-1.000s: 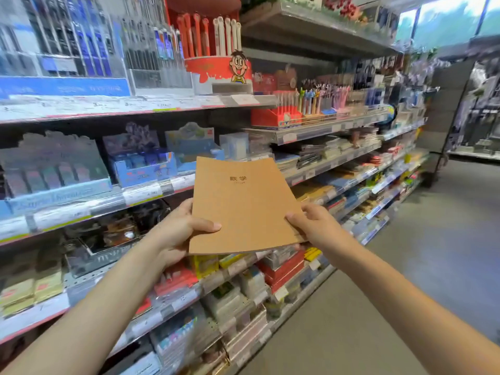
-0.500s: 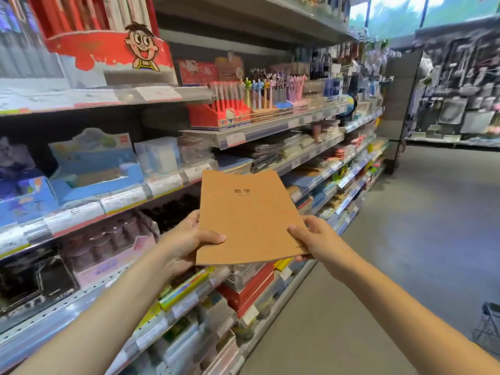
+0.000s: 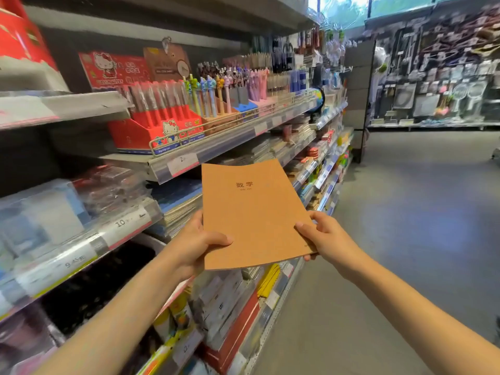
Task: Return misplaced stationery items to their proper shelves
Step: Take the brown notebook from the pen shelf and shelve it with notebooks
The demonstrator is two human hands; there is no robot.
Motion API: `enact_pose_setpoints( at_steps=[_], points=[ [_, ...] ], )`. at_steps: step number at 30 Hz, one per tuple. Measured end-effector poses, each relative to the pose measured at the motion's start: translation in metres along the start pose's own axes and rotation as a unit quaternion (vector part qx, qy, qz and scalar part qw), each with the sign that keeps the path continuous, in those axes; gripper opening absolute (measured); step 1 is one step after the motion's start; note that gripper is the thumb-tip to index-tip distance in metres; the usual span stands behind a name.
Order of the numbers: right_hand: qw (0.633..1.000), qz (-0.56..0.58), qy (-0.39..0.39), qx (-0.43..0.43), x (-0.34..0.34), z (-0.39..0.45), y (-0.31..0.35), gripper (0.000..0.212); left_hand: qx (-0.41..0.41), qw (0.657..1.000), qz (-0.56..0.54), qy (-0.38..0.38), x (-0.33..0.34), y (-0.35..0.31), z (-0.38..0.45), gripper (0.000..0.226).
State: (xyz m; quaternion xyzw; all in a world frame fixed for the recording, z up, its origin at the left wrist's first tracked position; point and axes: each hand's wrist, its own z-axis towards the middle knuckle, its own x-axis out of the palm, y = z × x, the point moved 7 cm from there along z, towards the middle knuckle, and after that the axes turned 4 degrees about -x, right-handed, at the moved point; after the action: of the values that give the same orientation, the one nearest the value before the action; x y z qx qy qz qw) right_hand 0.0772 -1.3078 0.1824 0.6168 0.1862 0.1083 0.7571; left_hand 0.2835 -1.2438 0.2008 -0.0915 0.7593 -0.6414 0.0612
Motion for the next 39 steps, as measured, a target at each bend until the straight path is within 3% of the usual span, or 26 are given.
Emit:
enact_pose_setpoints(
  at_steps=[6,9,18,21,26,33,39],
  points=[
    [1.0,0.002,-0.028,0.0,-0.059,0.06,-0.026,0.025,0.012,1.0,0.019,0.011,0.045,-0.009,0.082,0.054],
    [0.999,0.002,-0.035,-0.002,-0.099,0.097,-0.039,0.022,0.017,1.0,0.014,0.015,0.076,-0.014,0.132,0.063],
    [1.0,-0.02,-0.014,-0.01,-0.232,0.21,-0.067,0.007,0.015,1.0,-0.006,0.019,0.182,-0.031,0.271,0.063],
    [1.0,-0.021,-0.009,-0.003,-0.264,0.246,-0.08,0.014,0.022,1.0,-0.001,0.013,0.206,-0.037,0.31,0.065],
    [1.0,-0.021,-0.002,-0.001,-0.305,0.306,-0.104,0.021,0.01,1.0,0.009,-0.006,0.234,-0.038,0.377,0.069],
    [1.0,-0.014,0.014,-0.018,-0.352,0.396,-0.134,0.005,0.008,1.0,0.025,0.003,0.261,-0.049,0.468,0.07],
    [0.999,-0.005,0.034,-0.033,-0.373,0.459,-0.149,0.015,0.012,1.0,0.014,-0.019,0.272,-0.06,0.519,0.067]
  ],
)
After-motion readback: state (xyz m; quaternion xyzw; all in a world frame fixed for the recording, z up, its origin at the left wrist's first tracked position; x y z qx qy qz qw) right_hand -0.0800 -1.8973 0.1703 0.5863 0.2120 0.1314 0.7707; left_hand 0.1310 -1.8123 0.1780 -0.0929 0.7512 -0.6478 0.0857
